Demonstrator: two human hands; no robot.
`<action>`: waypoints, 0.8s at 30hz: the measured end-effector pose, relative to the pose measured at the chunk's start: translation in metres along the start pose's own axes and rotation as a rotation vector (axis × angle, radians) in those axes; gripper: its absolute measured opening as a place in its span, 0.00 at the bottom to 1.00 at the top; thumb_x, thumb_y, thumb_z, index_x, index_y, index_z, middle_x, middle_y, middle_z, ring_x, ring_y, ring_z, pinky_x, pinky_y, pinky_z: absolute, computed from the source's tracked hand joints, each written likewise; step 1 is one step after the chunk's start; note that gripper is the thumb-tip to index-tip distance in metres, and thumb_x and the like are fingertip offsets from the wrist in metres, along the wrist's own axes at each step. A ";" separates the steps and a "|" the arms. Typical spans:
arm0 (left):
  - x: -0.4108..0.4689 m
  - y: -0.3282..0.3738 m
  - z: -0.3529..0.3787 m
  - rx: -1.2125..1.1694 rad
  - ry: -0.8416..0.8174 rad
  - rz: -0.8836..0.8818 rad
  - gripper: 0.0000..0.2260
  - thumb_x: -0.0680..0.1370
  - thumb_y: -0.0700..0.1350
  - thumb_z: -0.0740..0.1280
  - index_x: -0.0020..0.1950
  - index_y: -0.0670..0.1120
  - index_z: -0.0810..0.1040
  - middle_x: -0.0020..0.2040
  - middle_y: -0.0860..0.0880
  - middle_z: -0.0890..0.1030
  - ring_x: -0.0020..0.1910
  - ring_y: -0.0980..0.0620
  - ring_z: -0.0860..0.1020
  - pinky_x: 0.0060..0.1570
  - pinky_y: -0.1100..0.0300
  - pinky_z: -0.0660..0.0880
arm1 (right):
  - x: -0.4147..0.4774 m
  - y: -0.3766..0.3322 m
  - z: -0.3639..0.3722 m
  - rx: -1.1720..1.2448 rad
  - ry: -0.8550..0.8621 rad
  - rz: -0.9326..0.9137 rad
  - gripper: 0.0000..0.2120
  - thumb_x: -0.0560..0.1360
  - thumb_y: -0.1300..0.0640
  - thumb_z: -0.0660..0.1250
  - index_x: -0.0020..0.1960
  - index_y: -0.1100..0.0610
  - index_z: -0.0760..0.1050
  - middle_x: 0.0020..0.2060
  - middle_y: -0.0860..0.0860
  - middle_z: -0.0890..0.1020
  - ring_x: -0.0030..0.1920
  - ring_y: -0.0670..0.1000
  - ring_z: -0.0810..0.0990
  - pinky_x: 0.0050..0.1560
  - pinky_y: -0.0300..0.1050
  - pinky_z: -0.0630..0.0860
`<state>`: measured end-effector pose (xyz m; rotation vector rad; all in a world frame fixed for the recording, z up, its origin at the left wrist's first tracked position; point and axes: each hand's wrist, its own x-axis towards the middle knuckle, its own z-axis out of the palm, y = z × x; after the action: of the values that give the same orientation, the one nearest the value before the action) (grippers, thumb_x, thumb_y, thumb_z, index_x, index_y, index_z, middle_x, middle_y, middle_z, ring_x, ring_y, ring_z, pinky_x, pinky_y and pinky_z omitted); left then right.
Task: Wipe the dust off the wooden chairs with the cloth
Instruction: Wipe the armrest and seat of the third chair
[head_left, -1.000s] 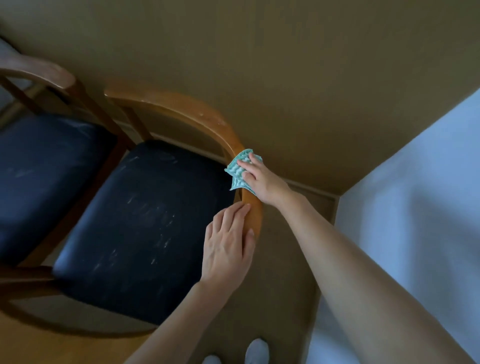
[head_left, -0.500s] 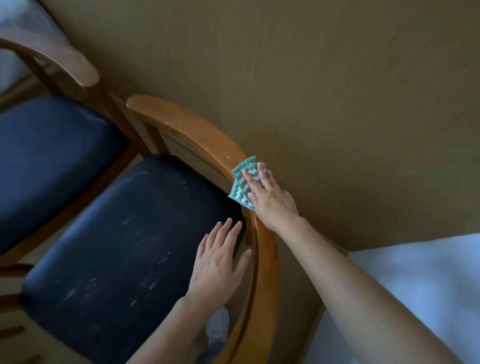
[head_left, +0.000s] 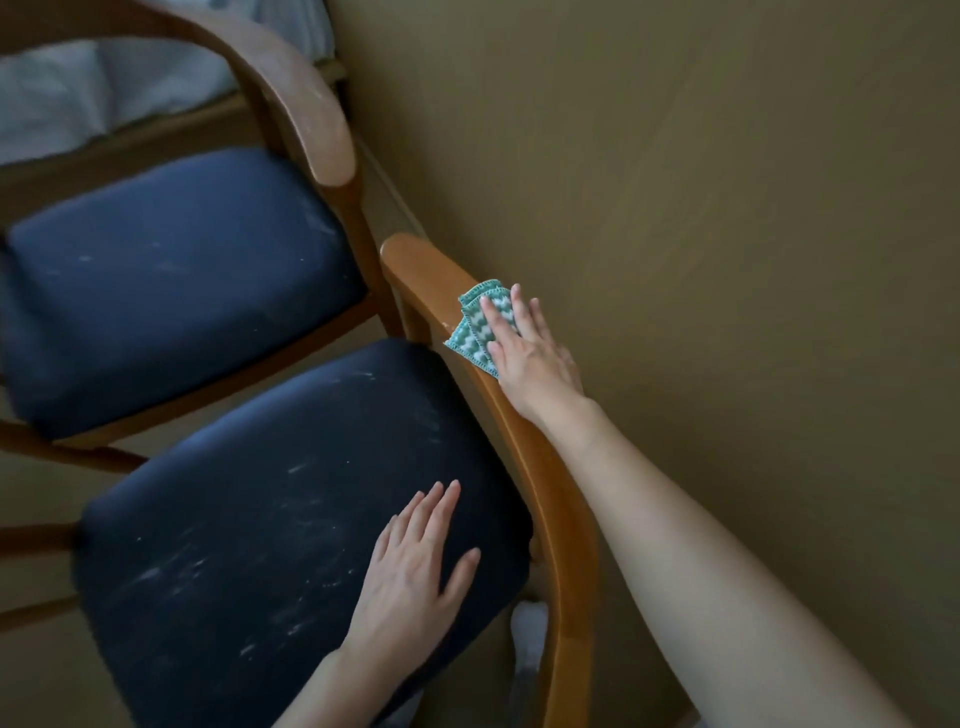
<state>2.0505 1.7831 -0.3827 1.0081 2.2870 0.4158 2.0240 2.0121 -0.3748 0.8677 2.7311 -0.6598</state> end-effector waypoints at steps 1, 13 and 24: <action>0.005 0.001 -0.001 -0.006 0.033 -0.028 0.34 0.68 0.71 0.36 0.72 0.60 0.36 0.77 0.58 0.46 0.69 0.65 0.39 0.67 0.68 0.37 | 0.010 -0.001 -0.002 0.002 -0.010 -0.028 0.24 0.83 0.51 0.45 0.77 0.44 0.42 0.77 0.49 0.39 0.76 0.52 0.39 0.71 0.58 0.55; 0.033 0.036 0.002 -0.209 0.266 -0.290 0.31 0.76 0.67 0.48 0.76 0.56 0.47 0.77 0.54 0.52 0.76 0.57 0.50 0.69 0.65 0.43 | -0.118 0.067 0.044 0.066 0.155 -0.316 0.24 0.81 0.51 0.44 0.77 0.46 0.49 0.77 0.47 0.50 0.77 0.50 0.45 0.75 0.50 0.52; 0.028 0.031 0.004 -0.237 0.263 -0.373 0.39 0.67 0.68 0.38 0.77 0.55 0.50 0.77 0.54 0.53 0.75 0.56 0.51 0.70 0.64 0.46 | -0.154 0.068 0.042 -0.189 -0.049 -0.422 0.22 0.82 0.48 0.38 0.75 0.42 0.53 0.77 0.43 0.48 0.76 0.48 0.46 0.72 0.48 0.46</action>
<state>2.0556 1.8249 -0.3813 0.4158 2.5137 0.6702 2.1904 1.9651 -0.3875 0.2295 2.8925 -0.4697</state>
